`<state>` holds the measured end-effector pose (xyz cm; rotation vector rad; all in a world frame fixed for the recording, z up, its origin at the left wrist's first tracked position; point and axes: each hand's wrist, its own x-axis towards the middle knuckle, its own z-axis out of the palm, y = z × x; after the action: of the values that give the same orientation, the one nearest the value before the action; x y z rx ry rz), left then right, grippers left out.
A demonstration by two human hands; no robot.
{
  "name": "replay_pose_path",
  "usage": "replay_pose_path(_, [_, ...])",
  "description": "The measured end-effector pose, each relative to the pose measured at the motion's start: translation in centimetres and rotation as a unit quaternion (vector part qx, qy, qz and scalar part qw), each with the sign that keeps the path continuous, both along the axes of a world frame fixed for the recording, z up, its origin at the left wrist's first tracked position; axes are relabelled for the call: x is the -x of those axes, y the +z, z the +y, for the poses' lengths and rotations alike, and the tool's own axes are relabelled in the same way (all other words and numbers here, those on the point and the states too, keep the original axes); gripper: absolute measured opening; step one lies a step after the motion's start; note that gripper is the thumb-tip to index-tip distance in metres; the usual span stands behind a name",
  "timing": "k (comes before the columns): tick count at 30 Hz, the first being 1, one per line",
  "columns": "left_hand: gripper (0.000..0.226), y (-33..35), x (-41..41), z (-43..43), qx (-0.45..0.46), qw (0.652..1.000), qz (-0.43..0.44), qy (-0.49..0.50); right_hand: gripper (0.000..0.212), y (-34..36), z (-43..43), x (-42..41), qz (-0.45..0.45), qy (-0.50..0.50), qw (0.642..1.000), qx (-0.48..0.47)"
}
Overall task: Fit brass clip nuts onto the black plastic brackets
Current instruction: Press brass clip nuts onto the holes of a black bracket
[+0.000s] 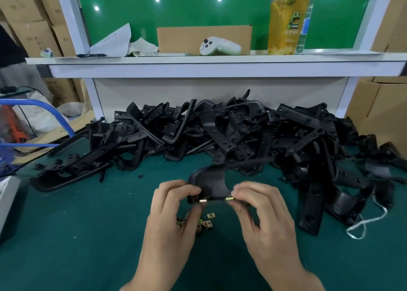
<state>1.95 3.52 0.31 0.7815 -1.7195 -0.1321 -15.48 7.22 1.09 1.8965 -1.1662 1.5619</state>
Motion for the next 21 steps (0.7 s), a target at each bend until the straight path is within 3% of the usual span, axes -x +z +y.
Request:
replay_pose_path(4, [0.031,0.2,0.0,0.2,-0.018,1.000,-0.009,-0.008,0.031,0.5,0.3,-0.3,-0.040,0.018,0.997,-0.059])
replay_pose_path(9, [0.031,0.2,0.0,0.5,-0.070,0.997,-0.015,-0.023,0.028,0.9,0.9,-0.5,-0.146,0.089,0.954,-0.244])
replay_pose_path(14, [0.032,-0.1,0.0,0.4,-0.101,0.994,-0.029,-0.012,0.021,0.5,0.6,-0.1,-0.142,0.109,0.940,-0.289])
replay_pose_path(21, [0.029,-0.2,0.1,0.4,-0.116,0.992,-0.031,-0.023,0.026,0.1,0.3,0.0,-0.145,0.113,0.920,-0.347])
